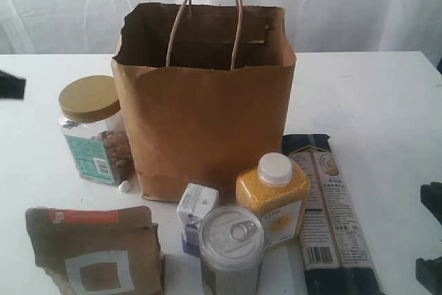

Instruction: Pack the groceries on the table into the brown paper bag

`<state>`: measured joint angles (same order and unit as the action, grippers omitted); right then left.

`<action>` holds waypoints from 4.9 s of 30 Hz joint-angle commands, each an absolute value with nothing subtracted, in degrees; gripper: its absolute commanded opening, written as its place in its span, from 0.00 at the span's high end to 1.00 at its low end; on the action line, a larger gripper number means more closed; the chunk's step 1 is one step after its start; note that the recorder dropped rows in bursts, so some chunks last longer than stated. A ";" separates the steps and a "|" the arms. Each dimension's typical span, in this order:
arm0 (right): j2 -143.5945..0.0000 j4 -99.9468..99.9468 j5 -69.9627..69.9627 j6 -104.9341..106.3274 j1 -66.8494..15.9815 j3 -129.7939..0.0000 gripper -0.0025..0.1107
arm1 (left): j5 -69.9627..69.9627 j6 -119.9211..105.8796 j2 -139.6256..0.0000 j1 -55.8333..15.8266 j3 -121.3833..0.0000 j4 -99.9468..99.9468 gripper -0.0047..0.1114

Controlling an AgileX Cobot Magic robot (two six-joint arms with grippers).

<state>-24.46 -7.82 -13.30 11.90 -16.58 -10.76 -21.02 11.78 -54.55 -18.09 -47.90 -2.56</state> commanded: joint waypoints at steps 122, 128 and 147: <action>-24.11 -7.80 -13.00 11.75 -16.48 -10.54 0.93 | -18.39 19.72 -87.59 -20.71 -64.63 -6.69 0.05; -24.11 -7.80 -13.00 11.75 -16.48 -10.54 0.93 | -20.13 19.21 -87.59 -20.71 -64.63 -6.69 0.05; -24.11 -7.80 -13.00 11.75 -16.48 -10.54 0.93 | -24.78 16.74 -89.35 -20.71 -64.63 -6.80 0.16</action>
<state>-24.46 -7.82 -13.30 11.70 -16.58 -10.76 -21.67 17.08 -89.09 -20.67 -65.05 -7.00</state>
